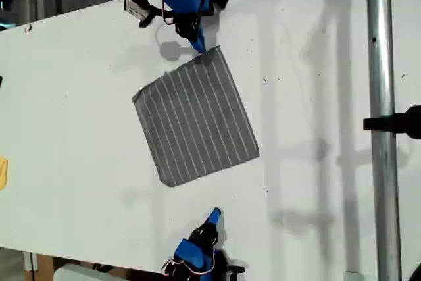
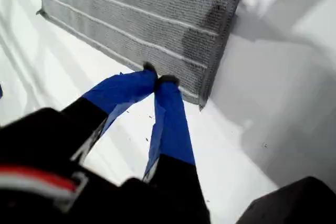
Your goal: Grasp corners of a towel and fold twice.
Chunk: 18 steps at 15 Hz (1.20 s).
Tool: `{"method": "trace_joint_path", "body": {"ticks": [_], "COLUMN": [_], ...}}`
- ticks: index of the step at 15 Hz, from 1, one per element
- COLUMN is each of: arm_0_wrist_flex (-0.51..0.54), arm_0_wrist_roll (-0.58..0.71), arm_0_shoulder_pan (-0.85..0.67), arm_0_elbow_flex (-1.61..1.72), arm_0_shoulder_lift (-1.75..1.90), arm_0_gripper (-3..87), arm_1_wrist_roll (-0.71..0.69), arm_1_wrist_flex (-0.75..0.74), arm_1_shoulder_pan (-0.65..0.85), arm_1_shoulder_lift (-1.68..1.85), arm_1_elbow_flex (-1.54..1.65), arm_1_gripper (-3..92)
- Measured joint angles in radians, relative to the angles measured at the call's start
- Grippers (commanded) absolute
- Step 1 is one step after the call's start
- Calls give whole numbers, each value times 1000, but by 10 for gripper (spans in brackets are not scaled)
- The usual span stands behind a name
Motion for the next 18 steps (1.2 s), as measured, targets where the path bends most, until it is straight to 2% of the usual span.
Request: {"method": "trace_joint_path", "body": {"ticks": [1,2,3,4,5,7,9,12,14,18], "arm_0_wrist_flex": [2,3,3,3,3,3,3,3,-15,-164], "arm_0_wrist_roll": [-11,-129,-330,-463,-495,-526,-566,-707,-785,-795], "arm_0_shoulder_pan": [0,-98,-264,-347,-367,-362,-357,-252,-187,-87], "arm_0_elbow_flex": [0,0,2,5,5,5,5,-25,-100,-561], "arm_0_shoulder_lift": [0,0,0,2,0,0,0,0,-64,-755], "arm_0_gripper": [-26,-26,-26,-26,-26,12,-29,-29,-29,-29], "arm_1_wrist_roll": [-3,-3,-3,-8,-8,-9,-9,-9,-8,6], "arm_1_wrist_flex": [0,0,0,0,0,0,0,9,67,144], "arm_1_shoulder_pan": [2,18,23,20,20,20,20,20,5,-37], "arm_1_shoulder_lift": [0,0,0,0,0,0,0,0,-11,-241], "arm_1_elbow_flex": [3,3,3,3,3,3,3,-6,-115,-391], "arm_1_gripper": [1,2,2,2,2,18,-3,-3,-3,-3]}}
